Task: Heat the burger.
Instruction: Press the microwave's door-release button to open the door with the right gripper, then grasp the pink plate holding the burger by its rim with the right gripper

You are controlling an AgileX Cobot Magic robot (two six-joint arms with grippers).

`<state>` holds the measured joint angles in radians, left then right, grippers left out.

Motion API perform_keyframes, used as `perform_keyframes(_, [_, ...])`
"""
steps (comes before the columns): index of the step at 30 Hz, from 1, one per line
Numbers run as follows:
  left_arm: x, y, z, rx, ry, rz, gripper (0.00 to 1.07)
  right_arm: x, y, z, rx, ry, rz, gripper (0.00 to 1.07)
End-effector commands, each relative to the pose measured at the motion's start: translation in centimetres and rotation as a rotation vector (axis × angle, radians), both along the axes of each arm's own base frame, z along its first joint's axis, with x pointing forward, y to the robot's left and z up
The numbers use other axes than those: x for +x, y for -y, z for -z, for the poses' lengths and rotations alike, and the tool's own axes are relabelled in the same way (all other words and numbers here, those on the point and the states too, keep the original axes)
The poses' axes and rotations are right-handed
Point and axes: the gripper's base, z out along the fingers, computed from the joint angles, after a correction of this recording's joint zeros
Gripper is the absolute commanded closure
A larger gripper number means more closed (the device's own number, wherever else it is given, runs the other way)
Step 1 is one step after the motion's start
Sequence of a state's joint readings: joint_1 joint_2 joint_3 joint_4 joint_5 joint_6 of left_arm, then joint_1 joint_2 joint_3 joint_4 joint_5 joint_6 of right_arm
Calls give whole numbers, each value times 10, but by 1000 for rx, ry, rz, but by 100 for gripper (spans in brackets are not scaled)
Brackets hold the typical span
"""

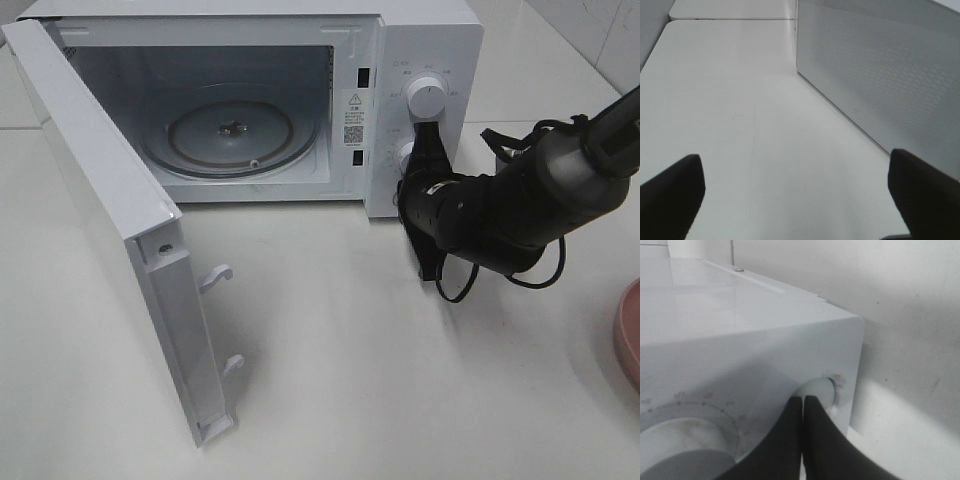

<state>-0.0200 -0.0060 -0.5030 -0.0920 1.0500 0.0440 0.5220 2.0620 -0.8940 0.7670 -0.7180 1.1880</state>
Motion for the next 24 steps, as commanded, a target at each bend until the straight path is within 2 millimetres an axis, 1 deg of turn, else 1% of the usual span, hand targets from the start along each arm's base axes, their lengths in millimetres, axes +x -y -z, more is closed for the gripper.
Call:
perform_keyframes(1, [-2, 0, 0, -7, 30, 5, 16, -5, 4, -8, -25, 21, -24, 107])
perform_keyframes(4, [-2, 0, 0, -7, 30, 5, 16, -7, 5, -7, -26, 10, -29, 107])
perform_keyframes(6, [-2, 0, 0, -7, 30, 5, 16, -15, 8, -7, -42, -19, -45, 107])
perform_keyframes(7, [-2, 0, 0, -7, 30, 5, 16, -15, 8, -7, -42, -19, -45, 107])
perform_keyframes(9, [-2, 0, 0, -6, 30, 5, 16, -21, 10, -11, -70, -34, -74, 107])
perform_keyframes(15, [-2, 0, 0, -7, 30, 5, 16, -33, 13, -20, -133, -63, -152, 107])
perform_keyframes(17, [-2, 0, 0, -7, 30, 5, 16, -43, 14, -28, -194, -97, -243, 107])
perform_keyframes(20, [-2, 0, 0, -7, 30, 5, 16, -45, 14, -30, -216, -108, -274, 107])
perform_keyframes(22, [-2, 0, 0, -7, 30, 5, 16, -52, 12, -39, -315, -135, -423, 107])
perform_keyframes(23, [-2, 0, 0, -7, 30, 5, 16, -52, 12, -39, -315, -135, -423, 107])
perform_keyframes(24, [-2, 0, 0, -7, 30, 5, 16, -53, 11, -41, -343, -133, -458, 107])
